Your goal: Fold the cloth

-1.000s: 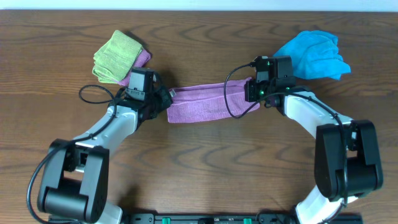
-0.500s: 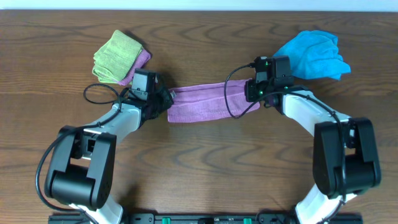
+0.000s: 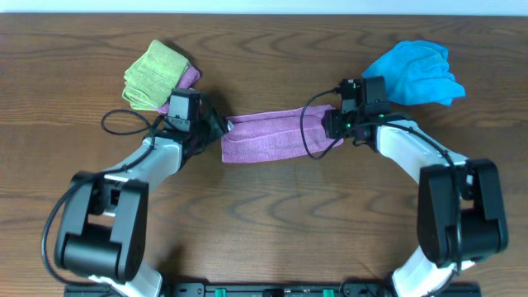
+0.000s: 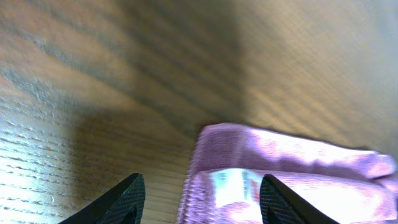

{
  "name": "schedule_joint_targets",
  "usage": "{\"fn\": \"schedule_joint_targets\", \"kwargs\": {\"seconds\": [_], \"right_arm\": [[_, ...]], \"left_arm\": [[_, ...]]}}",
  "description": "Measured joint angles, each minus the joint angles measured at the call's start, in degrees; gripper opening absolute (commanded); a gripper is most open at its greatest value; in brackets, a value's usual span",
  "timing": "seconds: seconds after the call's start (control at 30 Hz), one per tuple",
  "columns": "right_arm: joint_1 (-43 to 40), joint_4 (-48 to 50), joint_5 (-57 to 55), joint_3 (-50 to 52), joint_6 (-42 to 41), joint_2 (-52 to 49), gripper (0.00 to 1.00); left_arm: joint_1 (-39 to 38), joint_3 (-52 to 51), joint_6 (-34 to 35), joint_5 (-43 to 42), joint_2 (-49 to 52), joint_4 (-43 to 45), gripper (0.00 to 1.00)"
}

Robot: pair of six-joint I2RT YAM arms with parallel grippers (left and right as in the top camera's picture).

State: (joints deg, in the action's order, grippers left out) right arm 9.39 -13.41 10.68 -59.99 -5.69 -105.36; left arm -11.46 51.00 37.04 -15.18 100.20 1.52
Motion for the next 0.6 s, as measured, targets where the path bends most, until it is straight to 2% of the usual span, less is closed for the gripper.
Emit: {"fn": "schedule_joint_targets", "kwargs": {"seconds": [0.1, 0.13, 0.2, 0.23, 0.27, 0.33, 0.47, 0.6], "right_arm": [[0.0, -0.15, -0.04, 0.0, -0.17, 2.51, 0.64], [0.0, -0.31, -0.07, 0.0, -0.26, 3.67, 0.67], [0.0, -0.81, -0.07, -0.02, -0.68, 5.88, 0.72], [0.0, -1.14, -0.07, -0.02, -1.09, 6.93, 0.78], [0.0, -1.62, -0.04, -0.02, -1.4, 8.22, 0.79], [-0.09, -2.43, 0.0, -0.02, -3.15, 10.1, 0.82], [-0.83, -3.98, 2.4, -0.04, -7.76, 12.85, 0.9], [-3.37, -6.69, 6.47, -0.09, -11.72, 13.51, 0.87]], "left_arm": [[0.0, 0.0, -0.04, 0.04, -2.86, 0.02, 0.63], [0.0, 0.0, -0.02, -0.02, -3.91, 0.0, 0.59], [0.02, 0.0, 0.11, -0.35, -5.79, 0.04, 0.33], [0.02, 0.0, 0.04, -0.79, -6.6, 0.04, 0.26], [0.02, 0.0, -0.35, -1.33, -7.26, 0.11, 0.17], [0.0, 0.0, -0.37, -2.47, -7.69, 0.26, 0.08], [0.0, 0.0, -0.85, -4.81, -7.5, 0.22, 0.06], [-0.24, 0.0, -0.85, -5.86, -5.95, 0.48, 0.06]]}}
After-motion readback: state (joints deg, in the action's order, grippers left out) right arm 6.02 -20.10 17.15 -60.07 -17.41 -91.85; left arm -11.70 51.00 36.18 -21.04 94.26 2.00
